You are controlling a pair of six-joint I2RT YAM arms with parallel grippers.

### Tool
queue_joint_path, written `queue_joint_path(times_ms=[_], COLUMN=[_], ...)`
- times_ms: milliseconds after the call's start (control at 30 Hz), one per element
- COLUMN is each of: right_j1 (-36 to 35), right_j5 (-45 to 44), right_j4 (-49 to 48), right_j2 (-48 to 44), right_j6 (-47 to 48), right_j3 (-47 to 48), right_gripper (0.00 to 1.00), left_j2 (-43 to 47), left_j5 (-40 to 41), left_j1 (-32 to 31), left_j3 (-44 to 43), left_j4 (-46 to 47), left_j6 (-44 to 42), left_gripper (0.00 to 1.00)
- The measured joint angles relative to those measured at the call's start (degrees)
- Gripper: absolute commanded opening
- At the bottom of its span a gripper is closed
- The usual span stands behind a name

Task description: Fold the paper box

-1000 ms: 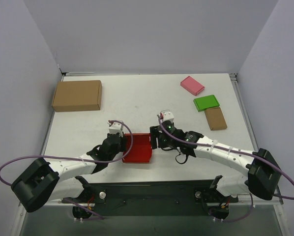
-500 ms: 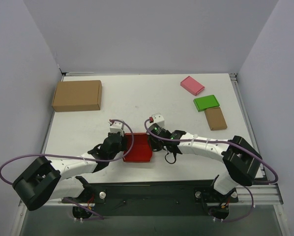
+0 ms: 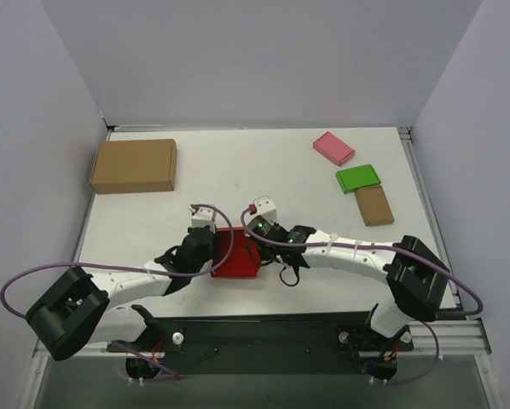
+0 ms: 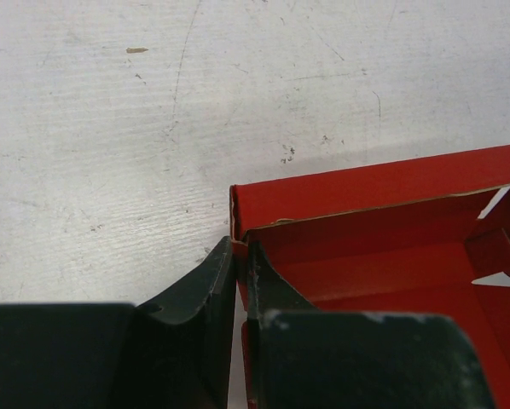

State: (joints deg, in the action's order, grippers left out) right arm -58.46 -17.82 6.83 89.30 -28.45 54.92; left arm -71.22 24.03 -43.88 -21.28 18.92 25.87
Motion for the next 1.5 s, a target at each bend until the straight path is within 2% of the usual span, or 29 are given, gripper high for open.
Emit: queue_joint_path(times_ms=[300,400,633,1000,1167,1333,1500], right_j1=[-2.0,-2.0,-2.0,-2.4,-2.3,-2.3,-1.7], right_j5=[-1.3,-1.7,-1.9,-1.4,-1.1,1.0,5.0], right_j4=[2.2,2.5,2.3,-0.9,-2.8,-5.8,-7.6], right_j2=[4.3,5.7,7.9,7.9,7.7,1.6,-10.6], right_j6=[0.0,-0.1,-1.5,-2.8,-3.4,-3.3,-1.1], right_j3=[4.2,4.9,6.3,5.5,4.4,-1.2,-5.3], right_gripper=[0.01,0.06,0.24,0.34,0.44,0.59,0.63], left_j2=[-1.2,-1.4,-1.7,-1.7,-1.7,-1.1,-0.6], left_j5=[2.0,2.5,3.2,3.2,3.2,1.9,-1.9], left_j1=[-0.3,-0.9,-1.6,-1.6,-1.7,-1.7,0.0], left_j3=[-1.8,-1.9,-2.0,-2.0,-2.0,-2.0,-1.8], left_j4=[-2.0,-2.0,-1.7,-1.7,-1.8,-2.4,-2.3], left_j6=[-2.1,-2.6,-2.6,-2.3,-2.0,-2.0,-2.3], left_gripper=[0.00,0.00,0.00,0.00,0.00,0.00,0.00])
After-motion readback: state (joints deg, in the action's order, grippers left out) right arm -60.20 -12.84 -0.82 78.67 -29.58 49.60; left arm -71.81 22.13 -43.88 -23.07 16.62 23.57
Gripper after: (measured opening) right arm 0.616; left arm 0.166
